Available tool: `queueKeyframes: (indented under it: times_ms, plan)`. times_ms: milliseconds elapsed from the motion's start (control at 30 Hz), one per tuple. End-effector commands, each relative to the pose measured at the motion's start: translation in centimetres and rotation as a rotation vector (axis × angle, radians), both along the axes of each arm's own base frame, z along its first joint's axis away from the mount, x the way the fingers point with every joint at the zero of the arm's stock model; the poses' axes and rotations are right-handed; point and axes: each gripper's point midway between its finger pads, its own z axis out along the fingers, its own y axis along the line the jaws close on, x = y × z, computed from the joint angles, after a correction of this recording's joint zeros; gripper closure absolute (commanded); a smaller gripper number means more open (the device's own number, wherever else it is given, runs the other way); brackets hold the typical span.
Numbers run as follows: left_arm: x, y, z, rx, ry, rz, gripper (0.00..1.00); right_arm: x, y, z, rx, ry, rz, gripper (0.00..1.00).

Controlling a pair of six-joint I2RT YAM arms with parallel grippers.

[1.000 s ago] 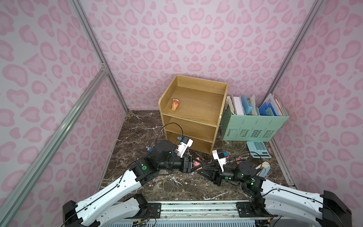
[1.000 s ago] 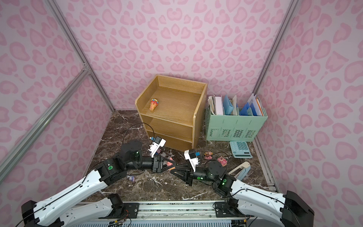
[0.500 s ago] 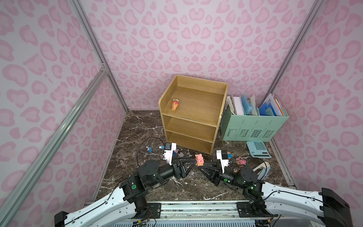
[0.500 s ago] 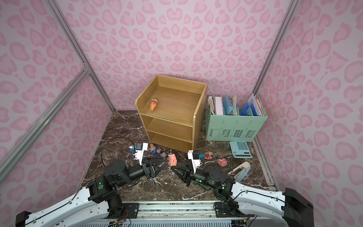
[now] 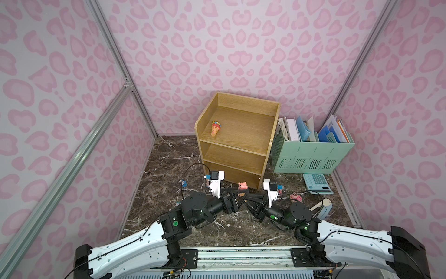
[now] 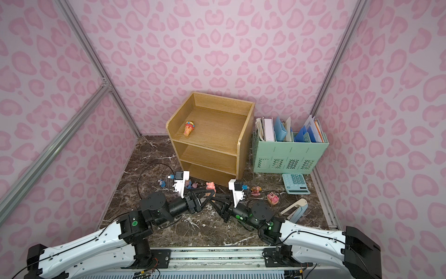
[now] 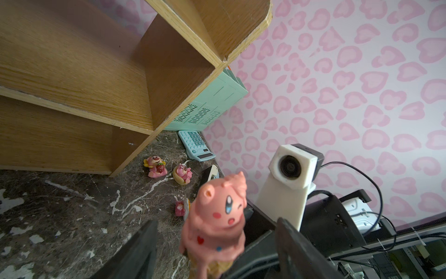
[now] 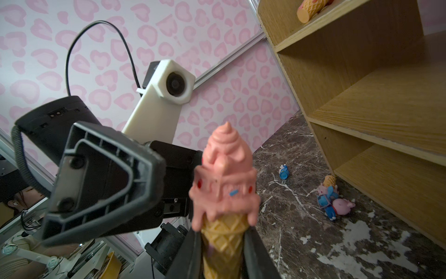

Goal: Organize plastic toys on shelves
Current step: Place the plastic toy on the shelf.

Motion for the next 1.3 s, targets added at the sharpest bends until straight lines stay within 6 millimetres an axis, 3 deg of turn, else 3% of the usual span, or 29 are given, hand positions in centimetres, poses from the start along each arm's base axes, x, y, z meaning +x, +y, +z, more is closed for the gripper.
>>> queueKeyframes:
  times_ms: [0,367,833,900,1000,1067,1133,1267]
  plan:
    - [0.4,-0.1,0.4,0.003,-0.017,0.024,0.23,0.3,0.1,0.5,0.001,-0.013,-0.019,0.88]
    - [0.8,-0.1,-0.7,0.033,0.016,0.057,0.3,0.8,0.3,0.2,-0.026,-0.007,-0.043,0.87]
    - [1.0,-0.2,-1.1,0.06,0.034,0.068,0.64,0.8,0.7,0.0,-0.047,-0.011,-0.047,0.84]
    - [0.9,-0.1,-0.9,0.066,0.031,0.064,0.65,0.8,0.7,-0.1,-0.05,-0.013,-0.046,0.78]
    - [1.1,1.0,-0.8,0.143,0.017,0.094,0.66,0.8,0.4,-0.2,-0.08,-0.029,-0.054,0.51]
    - [1.4,2.2,0.3,0.206,-0.044,0.125,0.66,1.0,-0.5,-0.3,-0.11,-0.053,-0.081,0.39]
    - [1.9,3.9,1.9,0.27,-0.071,0.159,0.66,1.5,-2.2,-0.4,-0.129,-0.06,-0.121,0.34]
    - [3.8,7.2,5.5,0.428,-0.024,0.178,0.66,3.0,-6.7,-0.6,-0.124,-0.052,-0.197,0.34]
